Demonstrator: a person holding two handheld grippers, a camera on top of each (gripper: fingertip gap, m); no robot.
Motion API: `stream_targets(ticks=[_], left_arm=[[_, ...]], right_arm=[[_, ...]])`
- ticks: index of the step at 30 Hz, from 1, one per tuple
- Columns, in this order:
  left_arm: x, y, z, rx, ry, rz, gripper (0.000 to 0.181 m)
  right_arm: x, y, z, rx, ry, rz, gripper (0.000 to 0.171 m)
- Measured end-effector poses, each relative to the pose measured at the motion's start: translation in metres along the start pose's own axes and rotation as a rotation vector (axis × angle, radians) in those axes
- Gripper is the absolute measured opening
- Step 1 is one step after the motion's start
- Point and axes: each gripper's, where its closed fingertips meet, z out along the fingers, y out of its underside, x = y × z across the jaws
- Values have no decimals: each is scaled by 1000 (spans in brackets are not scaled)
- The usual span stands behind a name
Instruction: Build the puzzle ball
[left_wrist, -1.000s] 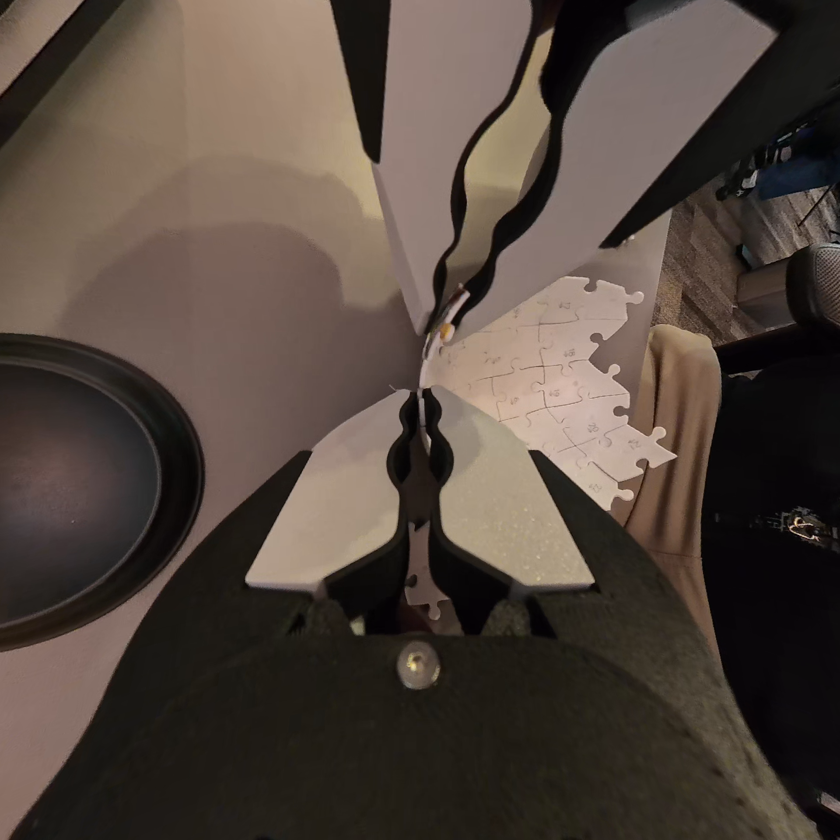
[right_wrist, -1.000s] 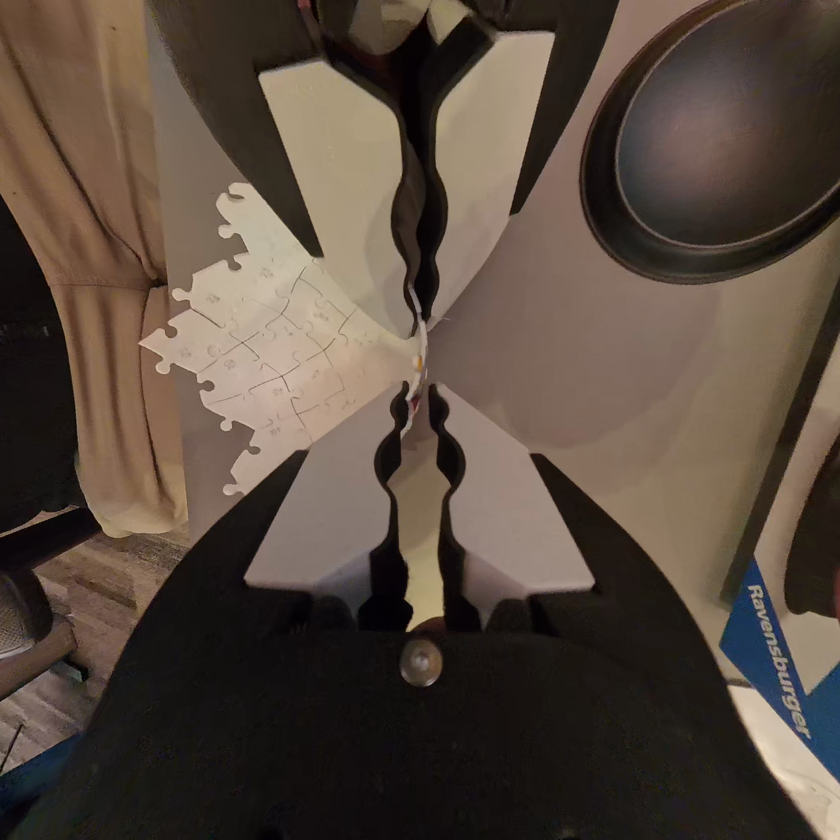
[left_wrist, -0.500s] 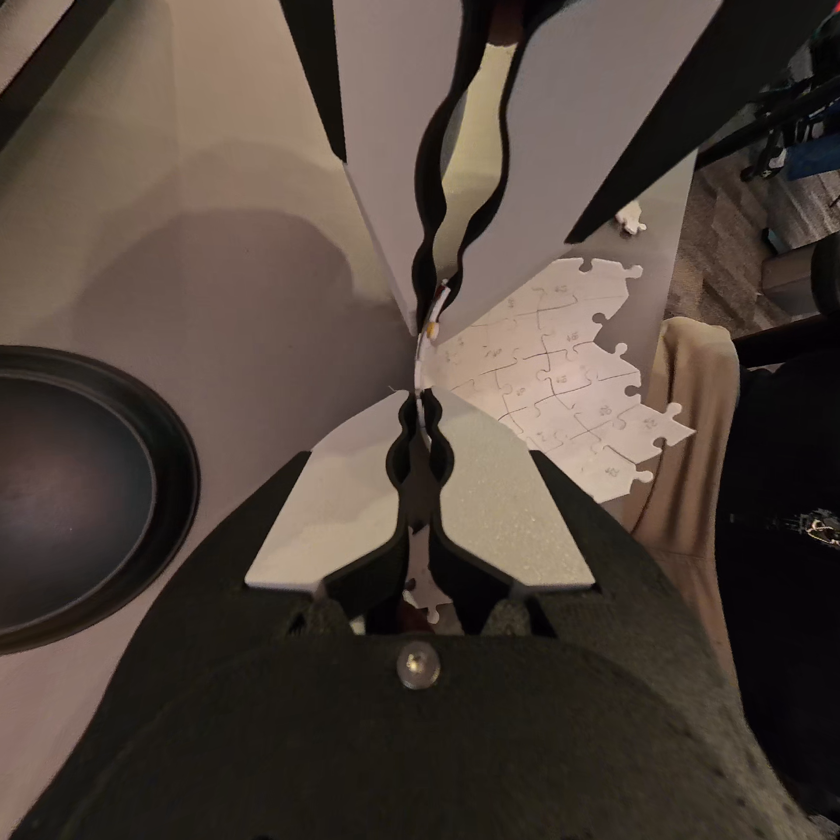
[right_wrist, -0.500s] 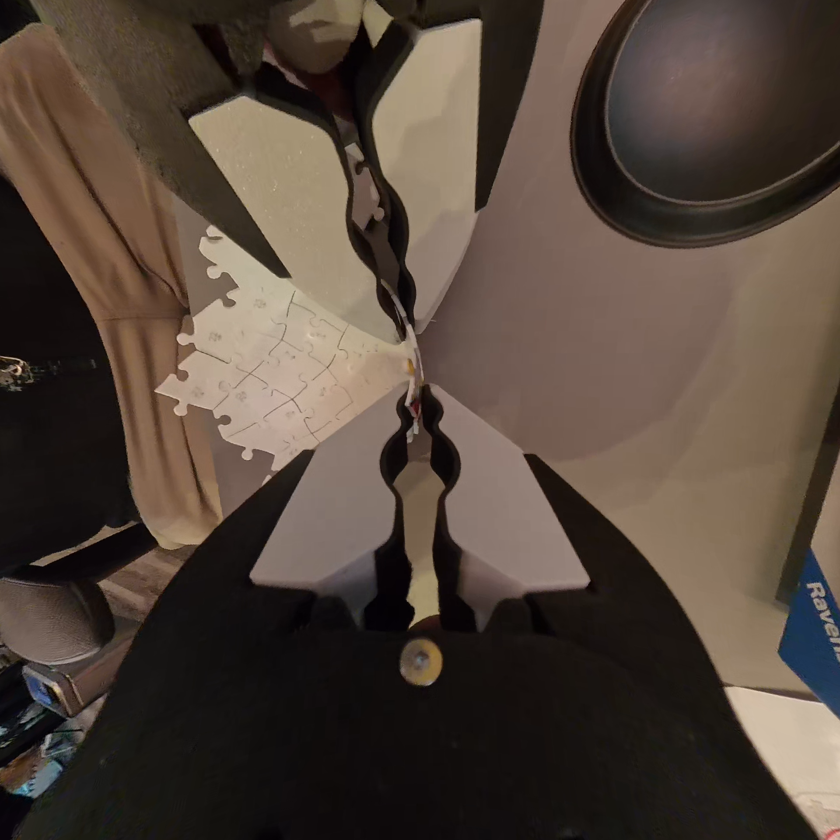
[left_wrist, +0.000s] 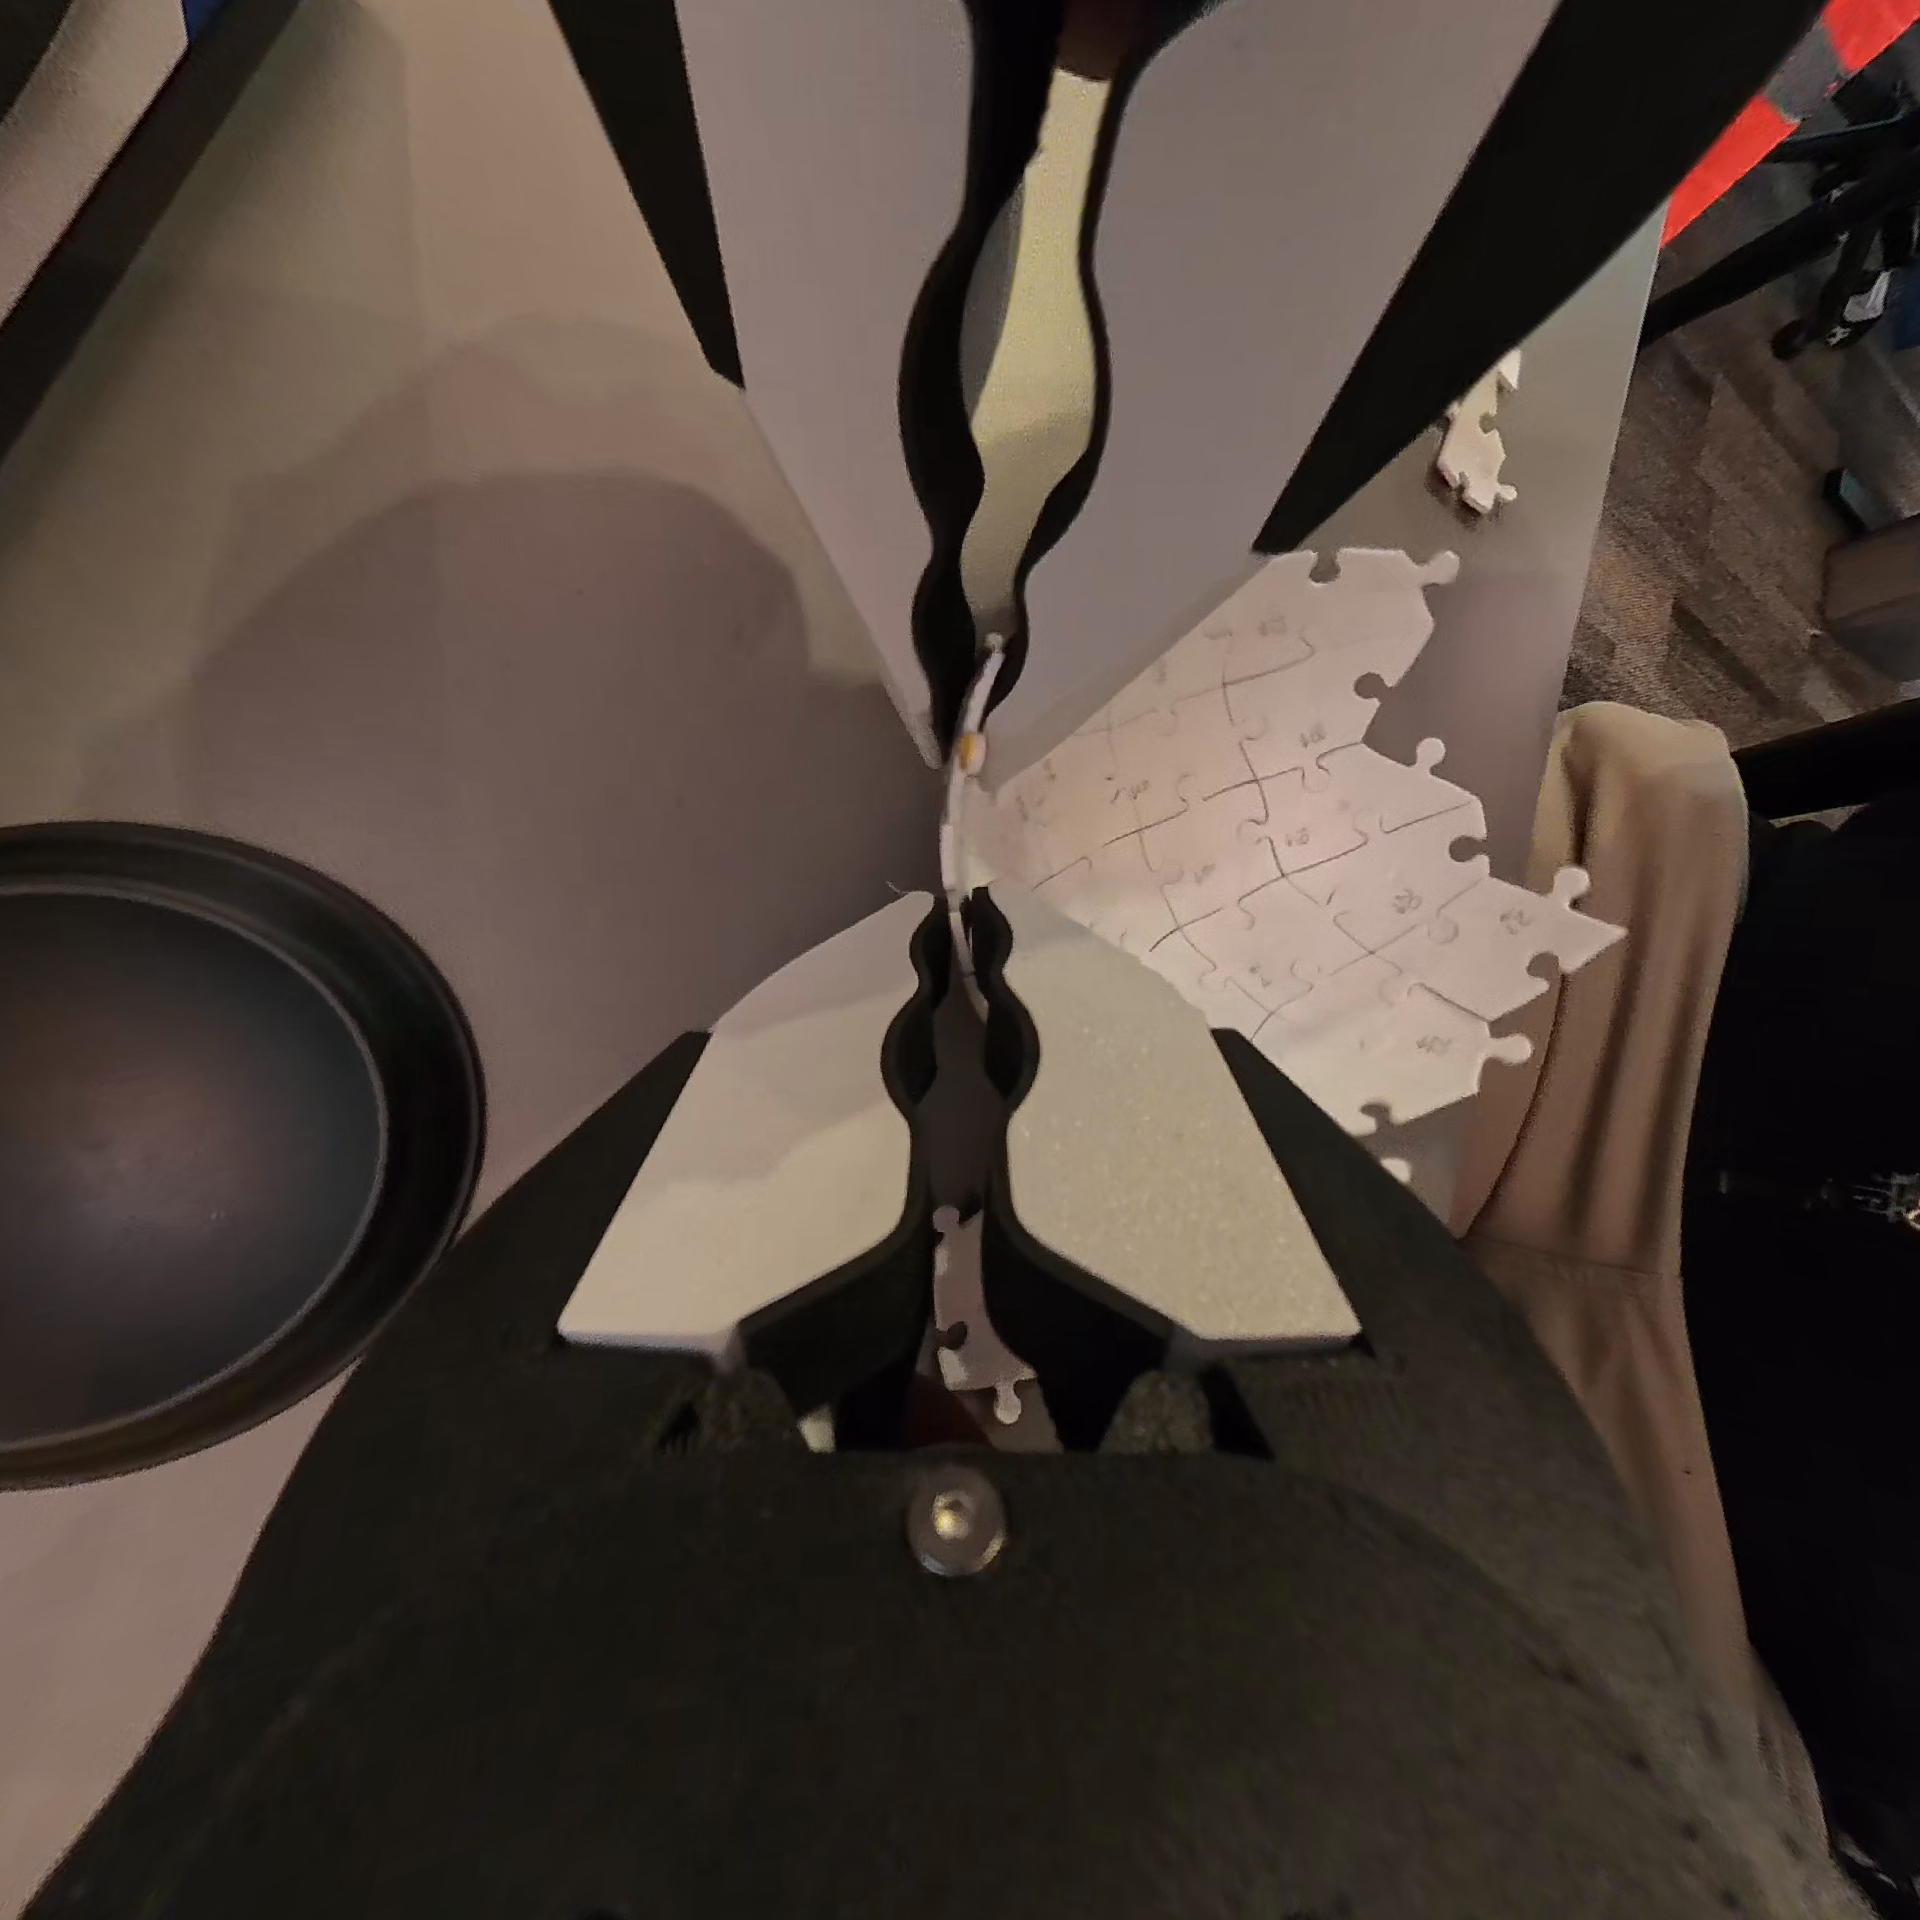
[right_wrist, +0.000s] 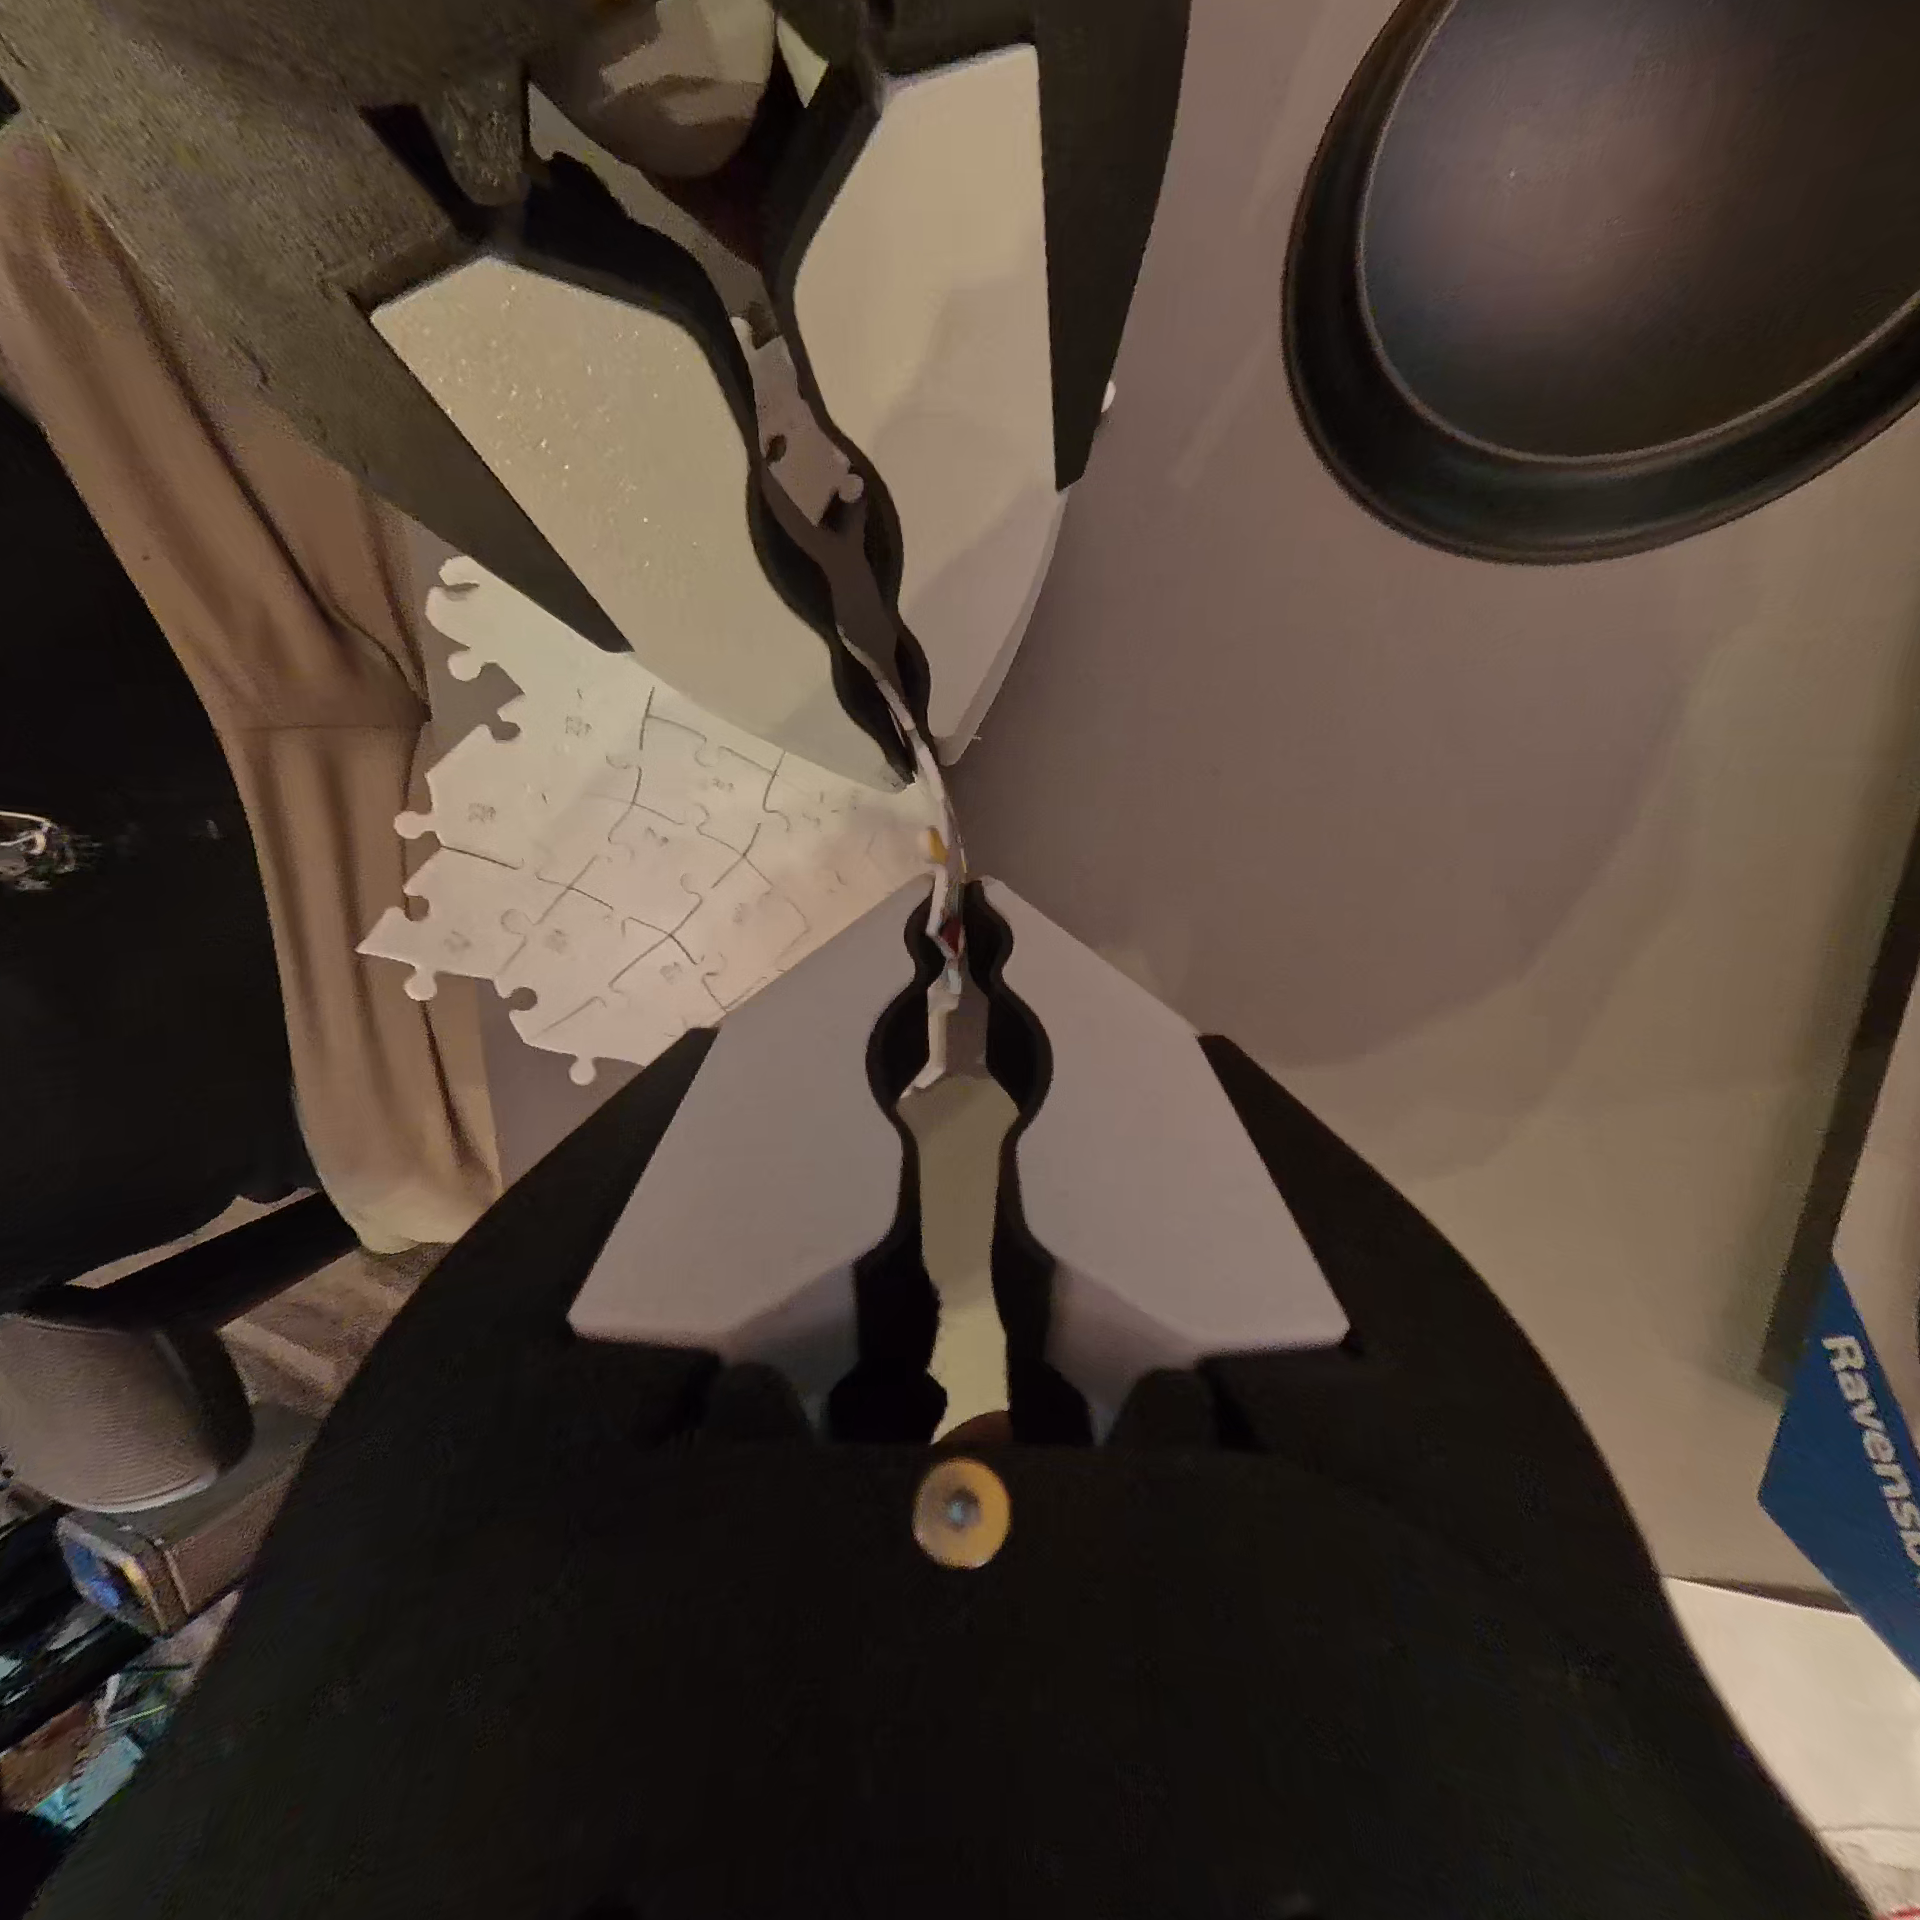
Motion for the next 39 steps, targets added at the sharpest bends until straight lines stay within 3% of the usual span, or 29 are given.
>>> stream_targets(ticks=[8,14,27,33,35,39], left_arm=[[3,-3,-3,25,22,1,2],[3,-4,-1,23,25,2,2],[5,-3,3,25,48,-8,3],[6,-5,2,38,54,-19,2],[6,-5,2,30,54,-13,3],[5,-5,0,41,49,-19,3]], right_arm=[[-3,4,3,-8,-13,-39,15],[-10,8,6,1,-72,-38,3],[-9,11,8,12,-48,-38,1],[-12,20,12,-25,-50,-46,18],[-14,22,16,-36,-58,-50,6],[-14,19,14,9,-97,1,1]])
